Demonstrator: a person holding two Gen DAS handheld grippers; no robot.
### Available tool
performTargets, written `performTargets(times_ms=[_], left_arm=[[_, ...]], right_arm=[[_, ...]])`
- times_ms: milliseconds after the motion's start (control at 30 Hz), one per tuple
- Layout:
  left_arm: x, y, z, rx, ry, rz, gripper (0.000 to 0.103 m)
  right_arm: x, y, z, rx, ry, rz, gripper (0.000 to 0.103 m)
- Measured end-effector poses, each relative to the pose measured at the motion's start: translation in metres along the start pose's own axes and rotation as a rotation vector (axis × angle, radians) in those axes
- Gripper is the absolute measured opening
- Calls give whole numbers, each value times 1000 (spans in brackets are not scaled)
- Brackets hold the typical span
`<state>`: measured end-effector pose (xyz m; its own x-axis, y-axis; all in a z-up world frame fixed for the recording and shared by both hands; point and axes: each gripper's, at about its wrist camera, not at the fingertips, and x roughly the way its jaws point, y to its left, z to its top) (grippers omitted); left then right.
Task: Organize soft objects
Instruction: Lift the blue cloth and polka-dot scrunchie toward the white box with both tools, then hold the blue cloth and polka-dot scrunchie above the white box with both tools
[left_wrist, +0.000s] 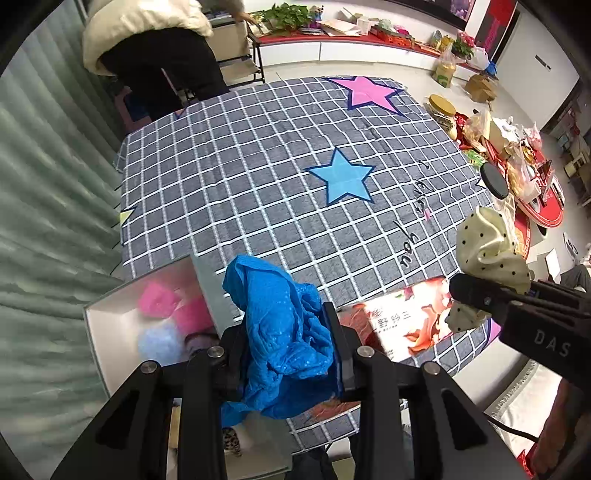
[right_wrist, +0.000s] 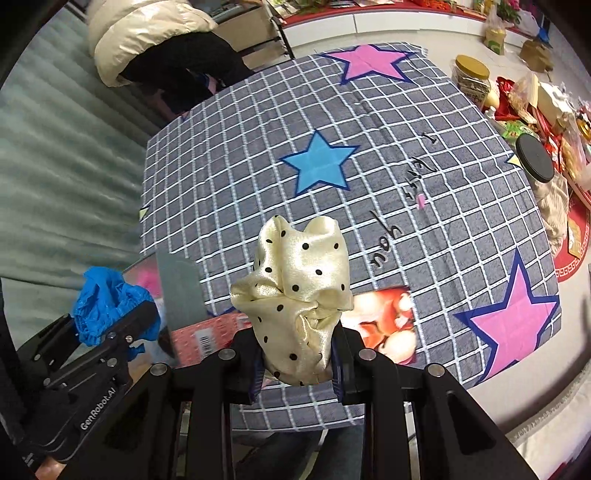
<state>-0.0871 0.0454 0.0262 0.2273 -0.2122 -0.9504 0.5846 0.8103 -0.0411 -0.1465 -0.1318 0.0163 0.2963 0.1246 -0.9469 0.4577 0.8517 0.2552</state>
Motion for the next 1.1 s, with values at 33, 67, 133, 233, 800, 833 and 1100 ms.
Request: performTargets(times_ms=[33, 67, 133, 233, 800, 833, 1100], left_arm=[[-2, 3, -3, -2, -3, 3, 34], [-4, 6, -8, -7, -6, 7, 34], [-8, 16, -18, -26, -7, 11, 34], [-12, 28, -30, -55, -3, 18, 34], [-33, 101, -96, -191, -13, 82, 34], [-32, 105, -100, -199, -9, 83, 34], [-39, 124, -113, -237, -27, 94, 34]], right_arm=[[-1, 3, -2, -4, -2, 3, 30], [-3, 8, -4, -8, -4, 9, 30], [-6, 18, -9, -22, -10, 16, 30], [-11, 36, -17, -50, -17, 30, 30], [-2, 144, -69, -284, 10, 94, 30], [0, 148, -72, -292, 14, 96, 30], [15, 178, -96, -364, 62, 105, 30]])
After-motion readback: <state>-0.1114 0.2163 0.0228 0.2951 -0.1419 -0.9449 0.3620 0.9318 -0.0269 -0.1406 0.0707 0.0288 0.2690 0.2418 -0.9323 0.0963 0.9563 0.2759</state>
